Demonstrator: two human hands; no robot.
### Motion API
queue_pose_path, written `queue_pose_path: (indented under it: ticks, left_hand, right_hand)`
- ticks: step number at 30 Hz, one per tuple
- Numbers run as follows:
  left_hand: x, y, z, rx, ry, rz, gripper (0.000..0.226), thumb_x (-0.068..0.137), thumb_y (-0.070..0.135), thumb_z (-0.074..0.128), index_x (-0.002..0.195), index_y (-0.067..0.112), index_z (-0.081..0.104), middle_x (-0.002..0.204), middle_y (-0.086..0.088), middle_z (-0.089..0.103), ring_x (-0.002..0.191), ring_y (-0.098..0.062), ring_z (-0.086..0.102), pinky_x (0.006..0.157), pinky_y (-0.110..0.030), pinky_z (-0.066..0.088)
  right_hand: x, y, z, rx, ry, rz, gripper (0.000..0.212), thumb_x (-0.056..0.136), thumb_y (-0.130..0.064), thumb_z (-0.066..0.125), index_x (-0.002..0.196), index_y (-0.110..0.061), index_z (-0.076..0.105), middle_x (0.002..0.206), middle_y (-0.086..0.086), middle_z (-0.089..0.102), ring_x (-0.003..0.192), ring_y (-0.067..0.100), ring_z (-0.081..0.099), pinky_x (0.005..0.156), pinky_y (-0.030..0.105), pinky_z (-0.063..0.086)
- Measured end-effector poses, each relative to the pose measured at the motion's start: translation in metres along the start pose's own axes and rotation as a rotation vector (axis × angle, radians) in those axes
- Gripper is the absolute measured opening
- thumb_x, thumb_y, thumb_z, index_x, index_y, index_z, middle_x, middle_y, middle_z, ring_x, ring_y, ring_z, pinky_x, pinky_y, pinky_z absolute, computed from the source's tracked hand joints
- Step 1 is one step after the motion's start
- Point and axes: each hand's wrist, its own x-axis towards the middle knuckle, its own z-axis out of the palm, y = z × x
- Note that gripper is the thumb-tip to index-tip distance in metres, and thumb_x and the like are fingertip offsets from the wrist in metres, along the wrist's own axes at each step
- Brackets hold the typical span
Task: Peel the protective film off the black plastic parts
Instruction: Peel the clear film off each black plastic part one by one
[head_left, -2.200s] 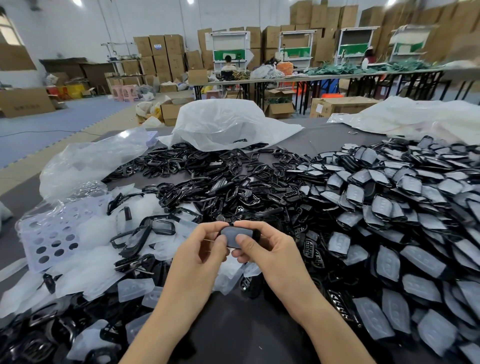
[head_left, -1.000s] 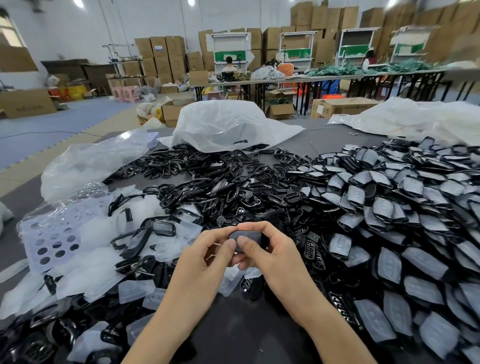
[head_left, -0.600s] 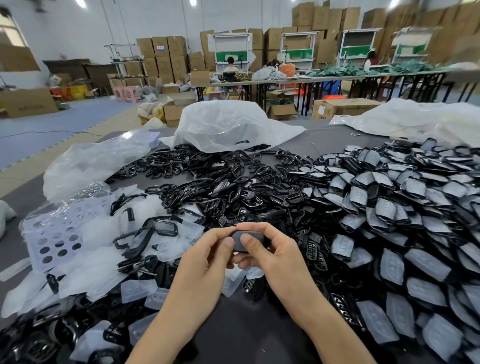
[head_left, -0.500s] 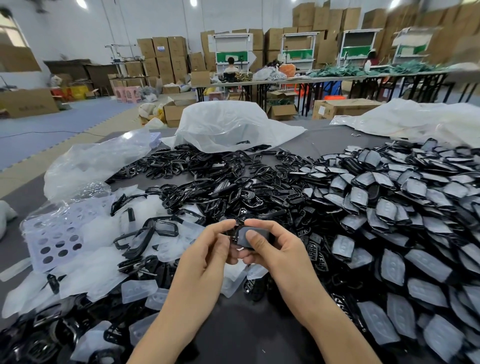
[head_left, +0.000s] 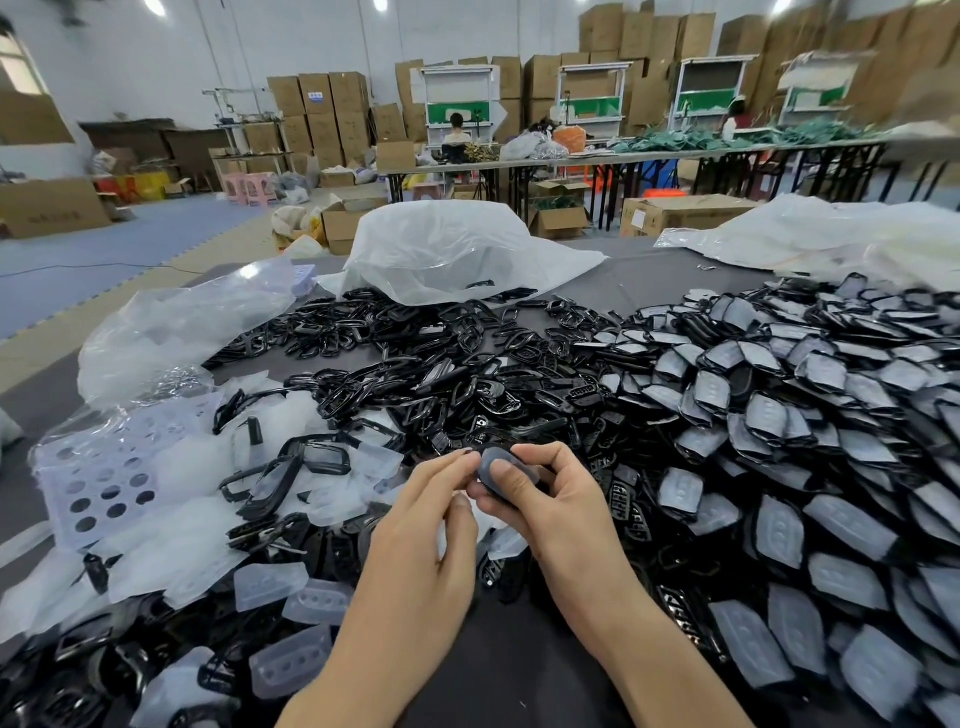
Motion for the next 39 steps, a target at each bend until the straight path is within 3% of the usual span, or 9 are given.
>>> queue_pose_path:
  ticks: [7, 10, 14, 23, 32, 37, 39]
  left_hand:
    - [0.003, 0.006, -0.001, -0.189, 0.031, -0.110, 0.013, 0.099, 0.029, 0.053, 0.103, 0.038, 0.061, 0.104, 0.012, 0.068, 0.099, -0.009, 0.067, 0.080, -0.018, 0.051]
    - [0.005, 0.006, -0.002, -0.262, 0.077, -0.216, 0.016, 0.093, 0.027, 0.061, 0.100, 0.041, 0.059, 0.097, 0.017, 0.069, 0.094, -0.006, 0.067, 0.077, -0.016, 0.051]
    - [0.007, 0.008, -0.003, -0.276, 0.064, -0.260, 0.022, 0.094, 0.023, 0.062, 0.109, 0.039, 0.062, 0.100, 0.023, 0.068, 0.092, -0.001, 0.067, 0.076, -0.011, 0.049]
    - [0.012, 0.002, -0.008, -0.375, -0.005, -0.315, 0.021, 0.096, 0.014, 0.060, 0.094, 0.031, 0.071, 0.081, -0.002, 0.072, 0.075, -0.007, 0.068, 0.066, -0.009, 0.047]
    - [0.014, -0.002, -0.013, -0.397, -0.101, -0.289, 0.022, 0.097, 0.011, 0.060, 0.098, 0.029, 0.073, 0.083, 0.002, 0.075, 0.082, -0.010, 0.072, 0.072, -0.013, 0.051]
    - [0.015, -0.003, -0.015, -0.410, -0.135, -0.299, 0.024, 0.093, 0.015, 0.065, 0.092, 0.038, 0.071, 0.070, 0.012, 0.067, 0.069, 0.001, 0.066, 0.064, -0.008, 0.046]
    - [0.015, -0.003, -0.015, -0.397, -0.141, -0.292, 0.023, 0.094, 0.017, 0.064, 0.094, 0.039, 0.070, 0.073, 0.010, 0.068, 0.071, -0.001, 0.065, 0.067, -0.011, 0.047]
  right_hand:
    - [-0.001, 0.001, 0.001, -0.092, -0.035, -0.033, 0.018, 0.093, -0.006, 0.068, 0.107, -0.006, 0.058, 0.086, -0.002, 0.076, 0.082, 0.021, 0.075, 0.074, 0.024, 0.059]
    - [-0.002, 0.002, 0.002, -0.155, -0.034, -0.052, 0.013, 0.096, -0.007, 0.064, 0.108, -0.007, 0.059, 0.085, 0.000, 0.075, 0.075, 0.016, 0.072, 0.072, 0.023, 0.058]
    - [-0.004, 0.003, 0.002, -0.269, -0.070, -0.063, 0.007, 0.099, -0.010, 0.061, 0.105, -0.012, 0.061, 0.088, -0.001, 0.071, 0.068, 0.012, 0.065, 0.072, 0.023, 0.056]
    - [-0.006, 0.008, 0.004, -0.346, -0.138, -0.101, 0.009, 0.101, -0.008, 0.055, 0.105, -0.012, 0.062, 0.090, -0.006, 0.070, 0.076, 0.014, 0.065, 0.072, 0.023, 0.054]
    - [-0.004, 0.009, 0.002, -0.418, -0.140, -0.127, 0.014, 0.100, -0.005, 0.056, 0.103, -0.017, 0.063, 0.090, -0.007, 0.071, 0.072, 0.010, 0.064, 0.069, 0.020, 0.052]
    - [-0.004, 0.006, 0.000, -0.468, -0.183, -0.134, 0.011, 0.100, -0.011, 0.058, 0.105, -0.019, 0.064, 0.092, -0.008, 0.072, 0.071, 0.008, 0.063, 0.071, 0.020, 0.052]
    - [-0.004, 0.005, 0.000, -0.473, -0.185, -0.140, 0.010, 0.100, -0.011, 0.058, 0.104, -0.017, 0.064, 0.087, -0.008, 0.072, 0.070, 0.008, 0.064, 0.071, 0.020, 0.052]
